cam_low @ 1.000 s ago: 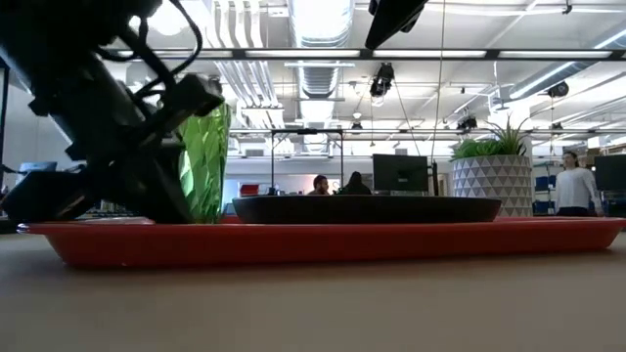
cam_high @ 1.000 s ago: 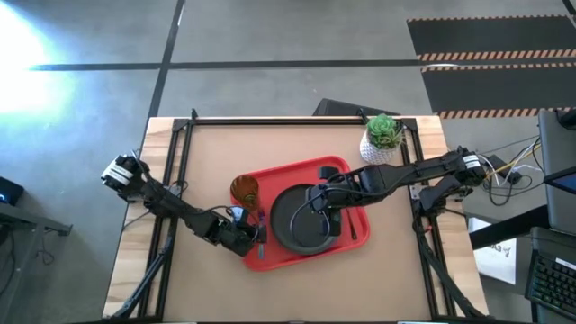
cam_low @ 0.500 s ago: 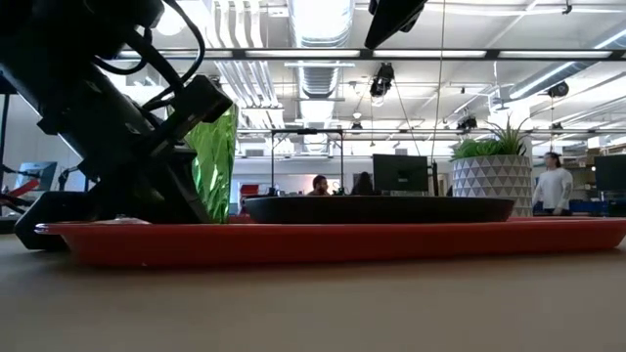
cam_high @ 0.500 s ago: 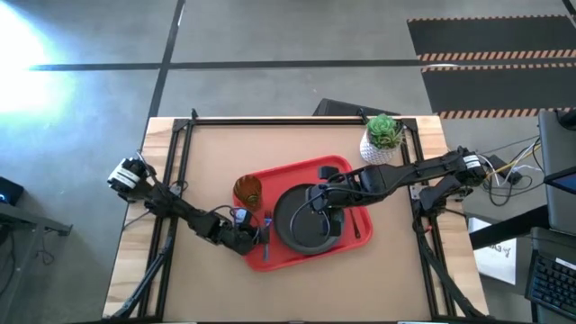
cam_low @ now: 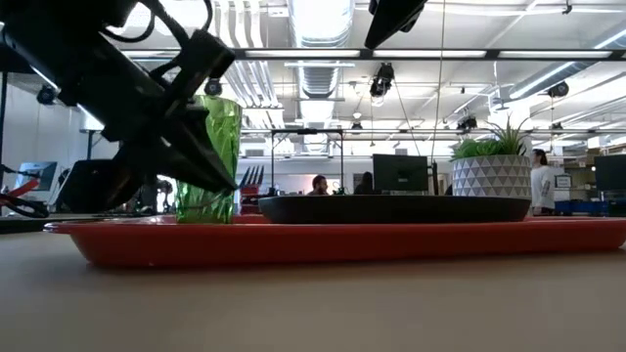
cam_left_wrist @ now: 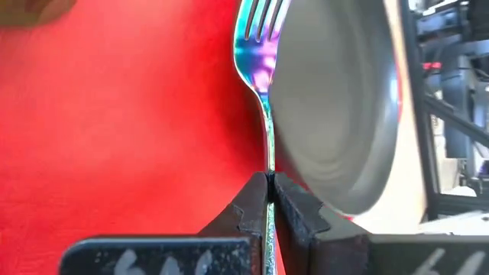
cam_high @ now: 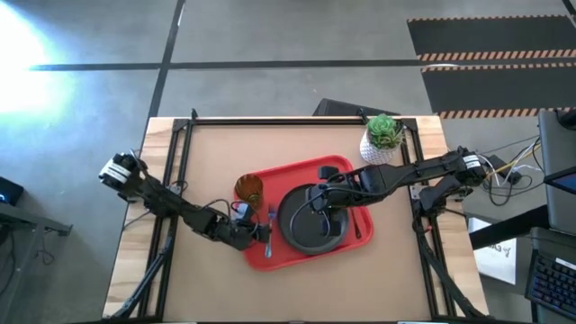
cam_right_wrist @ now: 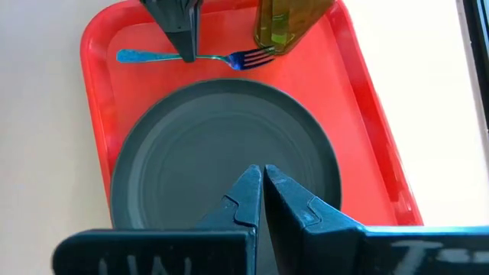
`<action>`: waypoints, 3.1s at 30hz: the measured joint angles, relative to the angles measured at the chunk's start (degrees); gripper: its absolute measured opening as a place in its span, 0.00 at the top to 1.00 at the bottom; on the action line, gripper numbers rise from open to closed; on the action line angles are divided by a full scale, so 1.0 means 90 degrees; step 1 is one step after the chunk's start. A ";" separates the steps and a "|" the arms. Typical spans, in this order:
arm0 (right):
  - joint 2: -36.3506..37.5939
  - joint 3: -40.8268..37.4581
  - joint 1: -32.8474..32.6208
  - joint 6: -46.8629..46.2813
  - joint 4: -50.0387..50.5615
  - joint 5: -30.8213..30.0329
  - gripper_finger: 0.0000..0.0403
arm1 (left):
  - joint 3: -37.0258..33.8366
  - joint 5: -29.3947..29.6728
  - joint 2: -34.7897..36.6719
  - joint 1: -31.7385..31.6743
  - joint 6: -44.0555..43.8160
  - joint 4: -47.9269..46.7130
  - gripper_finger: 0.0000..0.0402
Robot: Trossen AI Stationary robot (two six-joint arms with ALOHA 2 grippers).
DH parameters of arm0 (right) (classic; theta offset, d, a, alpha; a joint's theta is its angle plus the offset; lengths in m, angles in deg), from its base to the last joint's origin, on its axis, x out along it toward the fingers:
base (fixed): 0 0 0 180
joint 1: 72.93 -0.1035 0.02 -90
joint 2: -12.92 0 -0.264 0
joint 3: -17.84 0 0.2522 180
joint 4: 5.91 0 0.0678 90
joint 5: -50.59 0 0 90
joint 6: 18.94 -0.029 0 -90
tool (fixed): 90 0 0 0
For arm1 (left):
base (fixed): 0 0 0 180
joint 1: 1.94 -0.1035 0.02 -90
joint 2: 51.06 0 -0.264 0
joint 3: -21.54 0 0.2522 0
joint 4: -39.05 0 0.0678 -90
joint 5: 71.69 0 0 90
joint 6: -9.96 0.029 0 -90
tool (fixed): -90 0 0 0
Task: Pick and place plate/cup/fork/spoon on tray
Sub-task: Put the blue fork to the left side of the black plate on the red serving tray, then adjust the set up tray
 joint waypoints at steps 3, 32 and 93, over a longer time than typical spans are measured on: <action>0.0000 -0.0002 0.0001 -0.0019 0.0000 0.0000 0.98 | -0.0016 0.0023 0.0055 -0.0015 0.0088 -0.0001 1.00; 0.0201 -0.0002 0.0001 -0.0077 -0.0007 -0.0004 0.98 | -0.0031 -0.0166 0.0023 -0.0020 -0.0096 -0.0204 0.85; 0.3595 -0.5174 0.1084 -0.5469 -0.0242 0.0099 0.98 | -0.0036 0.0230 0.6066 0.0296 0.8019 -0.0046 0.85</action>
